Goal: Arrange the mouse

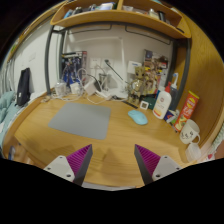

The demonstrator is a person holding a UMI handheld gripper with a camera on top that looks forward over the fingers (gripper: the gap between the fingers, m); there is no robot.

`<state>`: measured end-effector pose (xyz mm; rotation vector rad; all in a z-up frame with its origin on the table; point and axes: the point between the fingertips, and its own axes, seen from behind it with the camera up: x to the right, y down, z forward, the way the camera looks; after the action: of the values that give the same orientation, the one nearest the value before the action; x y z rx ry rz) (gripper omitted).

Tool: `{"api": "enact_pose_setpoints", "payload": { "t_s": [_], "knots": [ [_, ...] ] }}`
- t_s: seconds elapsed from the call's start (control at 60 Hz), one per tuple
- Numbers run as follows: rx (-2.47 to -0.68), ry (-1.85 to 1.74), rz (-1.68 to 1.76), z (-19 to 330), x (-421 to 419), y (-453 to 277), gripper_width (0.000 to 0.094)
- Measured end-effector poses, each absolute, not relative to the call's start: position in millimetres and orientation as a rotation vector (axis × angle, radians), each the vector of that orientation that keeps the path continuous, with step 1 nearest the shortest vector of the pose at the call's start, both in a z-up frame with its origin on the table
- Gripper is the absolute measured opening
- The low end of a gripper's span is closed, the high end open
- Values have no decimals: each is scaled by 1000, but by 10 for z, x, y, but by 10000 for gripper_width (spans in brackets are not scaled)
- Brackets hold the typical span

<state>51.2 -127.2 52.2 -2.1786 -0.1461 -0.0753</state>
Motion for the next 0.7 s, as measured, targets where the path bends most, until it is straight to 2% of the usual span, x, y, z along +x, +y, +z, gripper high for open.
{"api": "enact_pose_setpoints", "payload": {
  "t_s": [0.283,0.7],
  "knots": [
    [-2228,-87,-147,158,1313,-578,846],
    [-2275,-104,-80,-87,1687,704,848]
  ]
}}
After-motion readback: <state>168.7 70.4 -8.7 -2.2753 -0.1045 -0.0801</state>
